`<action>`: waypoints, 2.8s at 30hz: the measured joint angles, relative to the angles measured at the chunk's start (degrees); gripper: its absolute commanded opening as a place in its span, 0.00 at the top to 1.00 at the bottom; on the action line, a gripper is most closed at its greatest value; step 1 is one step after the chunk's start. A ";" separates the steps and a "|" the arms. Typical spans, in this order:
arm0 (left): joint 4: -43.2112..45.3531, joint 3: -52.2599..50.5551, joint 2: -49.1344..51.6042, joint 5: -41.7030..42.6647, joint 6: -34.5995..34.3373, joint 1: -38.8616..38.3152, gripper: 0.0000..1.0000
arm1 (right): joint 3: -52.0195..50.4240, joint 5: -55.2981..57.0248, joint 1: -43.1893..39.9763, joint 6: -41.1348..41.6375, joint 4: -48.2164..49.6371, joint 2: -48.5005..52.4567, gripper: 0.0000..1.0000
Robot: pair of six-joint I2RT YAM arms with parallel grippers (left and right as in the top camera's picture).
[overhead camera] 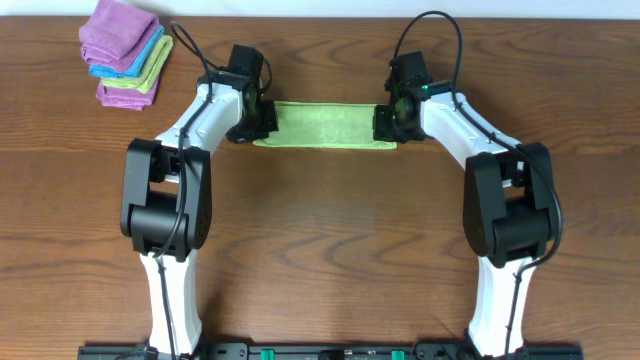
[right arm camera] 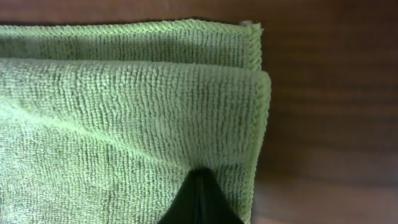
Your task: Fold the cloth
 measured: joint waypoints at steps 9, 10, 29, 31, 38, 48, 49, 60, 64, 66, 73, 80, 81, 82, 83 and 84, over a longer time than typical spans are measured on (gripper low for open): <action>-4.68 0.04 0.00 0.07 -0.04 0.00 0.94 | 1.09 -1.11 0.07 -0.04 -8.26 -0.02 0.99; -4.57 0.04 0.00 0.09 -0.04 0.00 0.94 | 1.09 -1.14 0.07 -0.07 -8.24 -0.02 0.99; 1.29 1.01 -3.76 0.66 -0.04 -0.74 0.94 | 1.09 -1.55 0.07 -0.04 -8.02 -0.04 0.99; 1.75 1.01 -3.76 0.63 -0.04 -0.94 0.94 | 1.09 -1.55 0.07 -0.04 -8.02 -0.04 0.99; 1.77 1.01 -2.51 0.44 -0.04 -1.03 0.94 | 1.09 -1.66 0.07 -0.04 -8.02 -0.04 0.99; -1.25 1.84 1.75 -1.49 -0.04 -1.09 0.94 | 1.09 -2.23 0.04 -0.04 -8.02 -0.04 0.99; -1.92 2.25 1.99 -1.49 -0.04 -1.14 0.94 | 1.09 -2.34 0.04 -0.04 -8.02 -0.04 0.99; -8.46 3.65 2.47 -2.19 -0.07 -2.32 0.94 | 1.07 -3.80 -0.57 -0.04 -8.28 -0.02 0.99; -8.11 3.65 2.49 -2.34 -0.50 -2.32 0.94 | 1.16 -5.62 -0.66 -0.07 -10.27 -0.24 0.99; -8.04 3.65 2.47 -2.34 -0.79 -2.32 0.94 | 1.27 -6.38 -0.87 -0.17 -11.21 -0.70 0.99; -8.04 3.63 2.47 -2.36 -1.33 -2.32 0.94 | 2.12 -8.15 -6.60 -5.46 -13.16 -13.97 0.77; -8.04 3.63 2.49 -2.36 -1.33 -2.32 0.94 | -0.66 -28.06 -23.41 -14.88 -12.22 -19.50 0.04; -8.04 3.63 2.47 -2.36 -1.33 -2.32 0.94 | -2.82 -31.43 -24.37 -16.11 -11.19 -18.45 0.01; -8.04 3.63 2.47 -2.36 -1.33 -2.32 0.94 | -5.01 -34.42 -24.72 -17.20 -10.05 -17.11 0.01; -8.04 3.63 2.47 -2.36 -1.33 -2.32 0.94 | -7.39 -37.35 -24.57 -18.27 -8.63 -15.41 0.01; -8.04 3.63 2.47 -2.36 -1.33 -2.32 0.94 | -9.05 -39.23 -24.17 -18.73 -7.69 -13.94 0.03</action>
